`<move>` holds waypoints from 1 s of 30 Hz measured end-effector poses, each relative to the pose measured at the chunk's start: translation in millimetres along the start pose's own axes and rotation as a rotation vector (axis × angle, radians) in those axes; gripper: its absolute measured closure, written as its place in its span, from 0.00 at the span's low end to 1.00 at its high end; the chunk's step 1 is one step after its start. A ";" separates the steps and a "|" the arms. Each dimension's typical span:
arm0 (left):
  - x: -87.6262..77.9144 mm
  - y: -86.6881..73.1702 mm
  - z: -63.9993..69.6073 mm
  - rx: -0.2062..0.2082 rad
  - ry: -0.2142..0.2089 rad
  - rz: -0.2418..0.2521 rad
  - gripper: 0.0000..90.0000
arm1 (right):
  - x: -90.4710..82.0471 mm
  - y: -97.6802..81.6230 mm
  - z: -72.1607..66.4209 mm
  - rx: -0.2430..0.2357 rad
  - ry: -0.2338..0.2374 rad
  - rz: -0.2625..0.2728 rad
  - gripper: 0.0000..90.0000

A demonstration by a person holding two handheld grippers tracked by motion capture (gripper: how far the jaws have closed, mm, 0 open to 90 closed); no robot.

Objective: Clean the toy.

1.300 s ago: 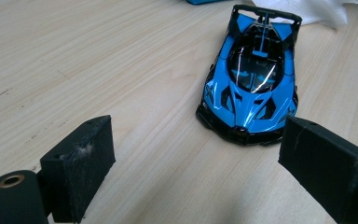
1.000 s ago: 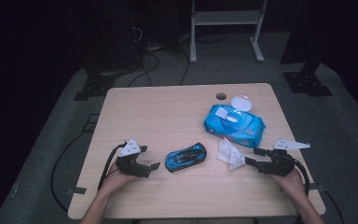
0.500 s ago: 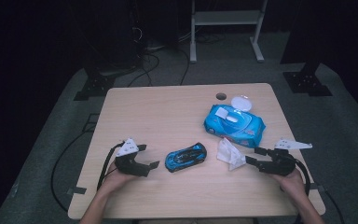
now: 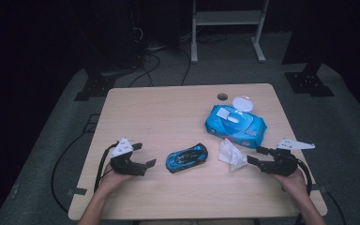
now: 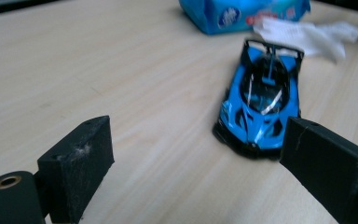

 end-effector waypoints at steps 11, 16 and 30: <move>-21.2 -1.3 -35.4 -0.118 0.126 0.080 0.04 | -9.0 3.5 -3.4 -0.014 -0.002 0.013 0.32; -25.1 -7.6 -37.2 -0.118 0.148 0.061 0.04 | 4.9 3.5 -6.3 -0.028 -0.001 -0.031 0.32; -37.5 -25.1 -76.6 -0.218 0.357 0.020 0.04 | 0.6 -6.3 -1.2 0.009 -0.021 -0.070 0.33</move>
Point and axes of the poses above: each handheld gripper's, and its own axes: x roughly forward along the jaws, y roughly out of its top, z roughly to its right, the point moved 7 cm from there along x, roughly forward along the jaws, and after that the axes turned 3 degrees about y, right-handed, at the moved point
